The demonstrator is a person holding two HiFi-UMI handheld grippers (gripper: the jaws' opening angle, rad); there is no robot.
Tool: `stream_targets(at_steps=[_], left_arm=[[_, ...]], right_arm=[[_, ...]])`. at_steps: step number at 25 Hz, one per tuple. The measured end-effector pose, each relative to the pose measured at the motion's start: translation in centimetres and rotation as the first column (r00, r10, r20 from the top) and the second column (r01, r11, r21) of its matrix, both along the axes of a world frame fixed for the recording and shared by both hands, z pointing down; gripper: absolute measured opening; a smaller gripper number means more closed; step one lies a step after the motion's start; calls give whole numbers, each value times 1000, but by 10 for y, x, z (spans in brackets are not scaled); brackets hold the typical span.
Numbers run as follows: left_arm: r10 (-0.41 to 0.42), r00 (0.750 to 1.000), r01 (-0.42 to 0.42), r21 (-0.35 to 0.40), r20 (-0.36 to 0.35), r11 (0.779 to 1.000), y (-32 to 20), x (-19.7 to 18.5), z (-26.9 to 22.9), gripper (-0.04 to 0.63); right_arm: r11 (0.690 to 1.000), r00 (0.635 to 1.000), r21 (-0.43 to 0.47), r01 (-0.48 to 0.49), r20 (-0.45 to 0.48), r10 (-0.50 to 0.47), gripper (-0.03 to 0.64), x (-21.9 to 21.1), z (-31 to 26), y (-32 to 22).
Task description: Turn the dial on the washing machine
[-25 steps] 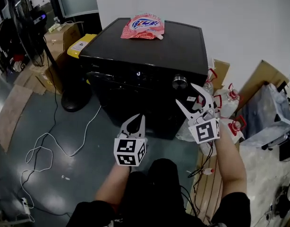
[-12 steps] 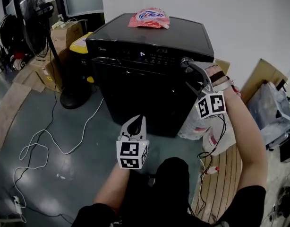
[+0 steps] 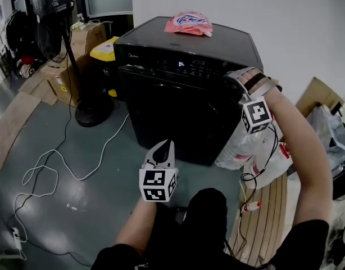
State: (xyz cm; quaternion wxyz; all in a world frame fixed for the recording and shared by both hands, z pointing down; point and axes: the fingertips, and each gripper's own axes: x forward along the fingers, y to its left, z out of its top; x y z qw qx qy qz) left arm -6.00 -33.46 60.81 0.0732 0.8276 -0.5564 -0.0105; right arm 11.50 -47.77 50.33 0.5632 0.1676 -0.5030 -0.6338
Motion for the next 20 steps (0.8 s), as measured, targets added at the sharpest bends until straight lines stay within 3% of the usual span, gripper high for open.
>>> stream_targets(at_steps=[5,10,14,20], left_arm=[[12,1000,-12,-10,10,1000,-1,5,9,12],[35,999,-36,-19,-27,999,-2,6,8,12],[41,999,-42,-17,-35,999,-3,6,5,12],[41,999,-41,-2,-4,999,0,10,3,12]], right_arm=[[999,997,28,-32,-73,34,312,12,-2,-16],[999,998,-2,-42,-37,42,284,21,-7,-19],[999,999,-10,-39,21,40,282,21,-8,-19],[997,980,-21,-68,186,71,282,20,-13,-19]])
